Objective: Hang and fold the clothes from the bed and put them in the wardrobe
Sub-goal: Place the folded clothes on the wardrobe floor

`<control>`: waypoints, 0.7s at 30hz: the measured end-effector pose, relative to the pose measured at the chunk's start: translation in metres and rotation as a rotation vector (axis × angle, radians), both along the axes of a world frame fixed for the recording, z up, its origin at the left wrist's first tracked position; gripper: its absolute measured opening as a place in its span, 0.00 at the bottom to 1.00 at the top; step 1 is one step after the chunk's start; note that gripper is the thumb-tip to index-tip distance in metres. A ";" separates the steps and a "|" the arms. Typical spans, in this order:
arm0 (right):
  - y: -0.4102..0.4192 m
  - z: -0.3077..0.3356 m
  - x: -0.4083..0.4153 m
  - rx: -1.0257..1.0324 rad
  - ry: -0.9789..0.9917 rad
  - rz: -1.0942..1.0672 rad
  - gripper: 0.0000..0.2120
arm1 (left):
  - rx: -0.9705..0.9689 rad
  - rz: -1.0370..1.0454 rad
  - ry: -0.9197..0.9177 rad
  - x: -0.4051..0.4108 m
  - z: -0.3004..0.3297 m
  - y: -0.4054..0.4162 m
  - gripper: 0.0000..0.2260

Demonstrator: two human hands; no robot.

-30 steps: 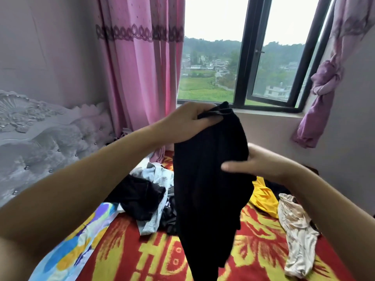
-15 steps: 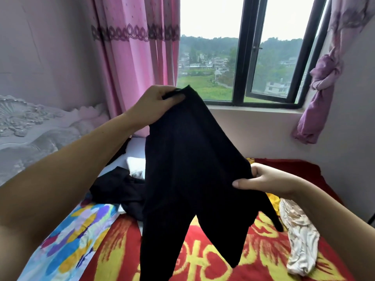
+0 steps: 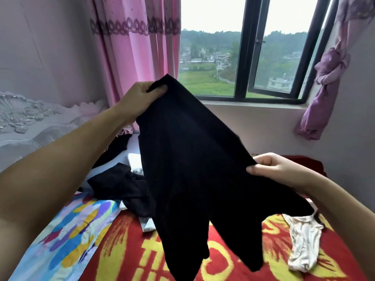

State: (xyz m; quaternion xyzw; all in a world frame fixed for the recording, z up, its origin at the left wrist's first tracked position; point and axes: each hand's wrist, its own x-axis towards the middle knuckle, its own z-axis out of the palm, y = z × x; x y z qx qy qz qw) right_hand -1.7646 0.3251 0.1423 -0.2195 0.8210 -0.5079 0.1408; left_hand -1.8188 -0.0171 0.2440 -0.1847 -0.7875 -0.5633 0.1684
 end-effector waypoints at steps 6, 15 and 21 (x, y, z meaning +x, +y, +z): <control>0.000 -0.028 -0.007 0.371 0.044 -0.023 0.22 | -0.024 -0.067 -0.027 -0.002 -0.004 0.008 0.10; 0.016 -0.032 -0.006 -0.010 -0.013 -0.185 0.16 | 0.031 -0.024 -0.014 -0.008 0.000 -0.002 0.06; 0.008 -0.023 0.002 -0.150 0.071 -0.204 0.22 | 0.050 -0.010 -0.049 -0.014 -0.006 -0.011 0.07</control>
